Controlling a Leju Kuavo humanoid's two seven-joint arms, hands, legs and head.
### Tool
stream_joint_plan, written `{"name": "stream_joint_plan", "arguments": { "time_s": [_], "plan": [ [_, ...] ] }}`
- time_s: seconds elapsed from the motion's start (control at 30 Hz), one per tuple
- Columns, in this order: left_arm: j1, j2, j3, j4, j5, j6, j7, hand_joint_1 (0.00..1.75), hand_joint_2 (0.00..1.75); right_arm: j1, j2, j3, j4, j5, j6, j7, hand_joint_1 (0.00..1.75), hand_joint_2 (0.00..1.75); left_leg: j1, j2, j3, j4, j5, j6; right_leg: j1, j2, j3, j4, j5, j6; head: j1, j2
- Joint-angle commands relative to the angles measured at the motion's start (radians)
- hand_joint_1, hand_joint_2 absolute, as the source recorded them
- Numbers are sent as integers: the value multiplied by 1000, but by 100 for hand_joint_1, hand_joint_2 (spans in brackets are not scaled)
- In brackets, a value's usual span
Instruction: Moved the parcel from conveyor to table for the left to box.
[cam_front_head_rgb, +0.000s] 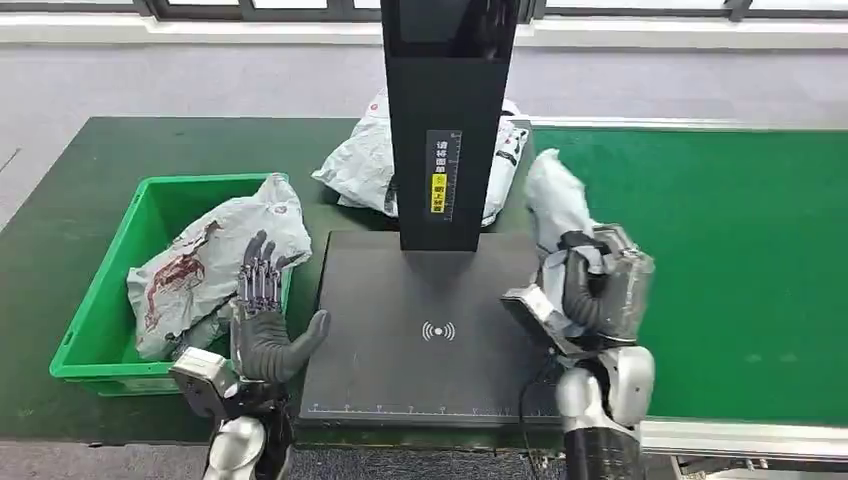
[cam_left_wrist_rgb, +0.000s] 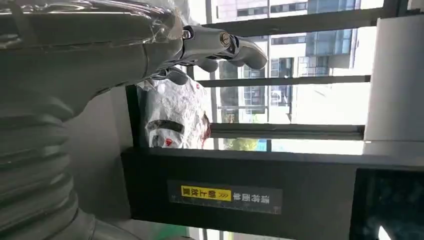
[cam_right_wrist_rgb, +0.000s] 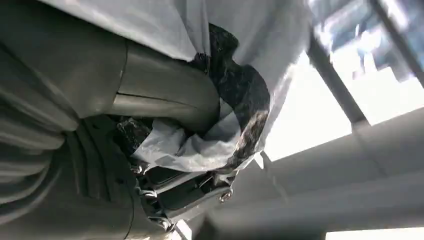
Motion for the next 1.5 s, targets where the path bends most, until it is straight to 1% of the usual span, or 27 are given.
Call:
{"name": "stream_joint_plan", "arguments": {
  "time_s": [0.03,0.23,0.27,0.3,0.33,0.37,0.4,0.5,0.53,0.57,0.63,0.7,0.77,0.8,0.83,0.87,0.9,1.0,1.1,1.13,1.17,1.3,1.33,1.4,1.43,1.47,1.5],
  "plan": [
    [21,-71,-39,77,-21,49,3,0,175,-158,42,175,531,-81,11,26,0,175,0,8,5,-3,-1,0,1,7,3,-3,2,-1,0,0],
    [5,-68,-44,91,-18,54,3,0,175,-190,42,185,648,-178,30,-44,0,175,1,4,4,-2,-1,0,1,3,4,-3,1,-1,0,0],
    [3,-67,-43,94,-14,52,3,0,175,-188,40,178,654,-207,50,-67,0,0,1,2,2,-1,-1,0,1,1,3,-2,0,-1,0,0],
    [1,-67,-43,98,-15,52,3,0,175,-189,40,176,656,-221,63,-78,0,0,1,2,4,-2,-1,0,1,1,4,-3,0,-1,0,0],
    [-7,-65,-45,108,-31,70,3,0,175,-188,39,160,662,-272,98,-131,0,0,0,2,3,-1,-1,0,0,1,3,-2,0,-1,0,0],
    [-7,-65,-45,108,-31,70,3,0,175,-188,39,160,662,-272,98,-131,0,0,0,2,4,-2,-1,0,1,1,3,-2,0,-1,0,0],
    [-17,-65,-41,117,-28,73,3,0,175,-180,38,139,645,-360,152,-219,0,0,1,1,4,-2,-1,0,1,0,5,-3,0,-1,0,0],
    [-26,-61,-42,127,-40,81,3,0,175,-165,38,127,608,-433,201,-296,0,0,0,-1,1,0,0,0,0,-2,1,-1,0,-1,0,0],
    [-32,-60,-41,129,-37,83,3,0,175,-123,28,163,502,-482,175,-331,0,0,1,-1,2,-1,0,0,1,-2,3,-2,0,-1,0,0],
    [-34,-61,-36,128,-34,84,3,0,175,-87,11,212,421,-444,-2,-331,0,0,0,-2,2,-1,0,0,0,-3,3,-2,0,-1,0,0],
    [-34,-61,-36,128,-34,84,3,0,175,-87,11,212,421,-444,-2,-331,0,0,0,-2,0,0,0,0,0,-2,0,-1,0,0,0,0],
    [-38,-57,-41,134,-34,87,3,0,175,-16,28,165,265,-361,-10,-331,0,0,0,-2,1,0,0,0,0,-3,0,-1,0,0,0,0],
    [-38,-56,-42,135,-37,89,3,0,175,1,37,152,226,-343,-10,-331,0,0,1,-3,3,-1,0,0,1,-4,3,-2,-1,-1,0,0],
    [-41,-54,-46,137,-45,96,3,0,175,32,42,125,143,-303,-10,-331,0,0,1,-2,4,-2,0,0,1,-3,4,-3,-1,-1,0,0],
    [-43,-54,-47,135,-45,108,3,0,175,102,42,81,-71,-244,-10,-331,0,0,0,-2,2,-1,0,0,0,-2,1,-1,-1,-1,0,0],
    [-44,-55,-47,136,-44,110,3,0,175,117,42,87,-86,-244,-10,-331,0,0,1,-5,1,0,0,0,1,-6,1,-2,-2,-1,0,0],
    [-45,-52,-53,134,-49,118,3,0,175,165,42,50,-260,-209,-10,-331,0,0,1,-6,2,-2,0,0,1,-7,4,-3,-2,-1,0,0],
    [-47,-52,-58,138,-55,130,3,0,175,188,42,49,-304,-207,-10,-331,0,0,0,-5,0,0,0,0,0,-6,0,-1,-2,-1,0,0],
    [-54,-31,-118,94,-81,206,3,0,175,224,42,-42,-582,-213,-10,-331,0,0,0,-9,0,0,0,0,0,-9,1,-1,-3,-1,0,0],
    [-55,-33,-128,92,-88,215,3,0,175,241,42,-40,-612,-218,-10,-331,0,0,0,-5,-1,1,0,0,0,-6,-1,-1,-2,0,0,0],
    [-59,-29,-145,84,-96,224,3,0,175,244,42,-47,-642,-226,-10,-331,0,175,0,-8,-2,2,0,0,0,-8,-1,0,-3,-1,0,0],
    [-116,-5,-271,55,-146,279,3,0,175,239,42,-70,-766,-256,-10,-331,0,175,0,-10,0,1,-1,0,0,-11,2,-2,-4,-1,0,0],
    [-125,-4,-281,62,-153,283,3,0,175,238,42,-69,-770,-259,-10,-331,0,175,0,-6,-2,2,0,0,0,-6,-2,0,-2,-1,0,0],
    [-197,6,-355,88,-187,332,3,0,175,215,42,-64,-750,-263,-10,-331,0,175,0,-7,-2,2,0,0,0,-7,-2,0,-2,-1,0,0],
    [-226,-13,-357,102,-214,353,3,0,175,142,42,-76,-677,-257,-10,-321,0,175,0,-7,0,1,-1,0,0,-7,0,-1,-2,-1,0,0],
    [-247,-11,-375,115,-206,377,3,0,175,194,42,-35,-730,-247,-10,-297,0,175,0,-8,0,1,0,0,1,-9,1,-2,-2,-1,0,0],
    [-267,-7,-393,132,-190,370,3,0,175,191,42,-48,-693,-294,-10,-331,0,175,0,-5,-1,2,0,0,0,-5,-2,0,-1,-1,0,0]
  ]
}}
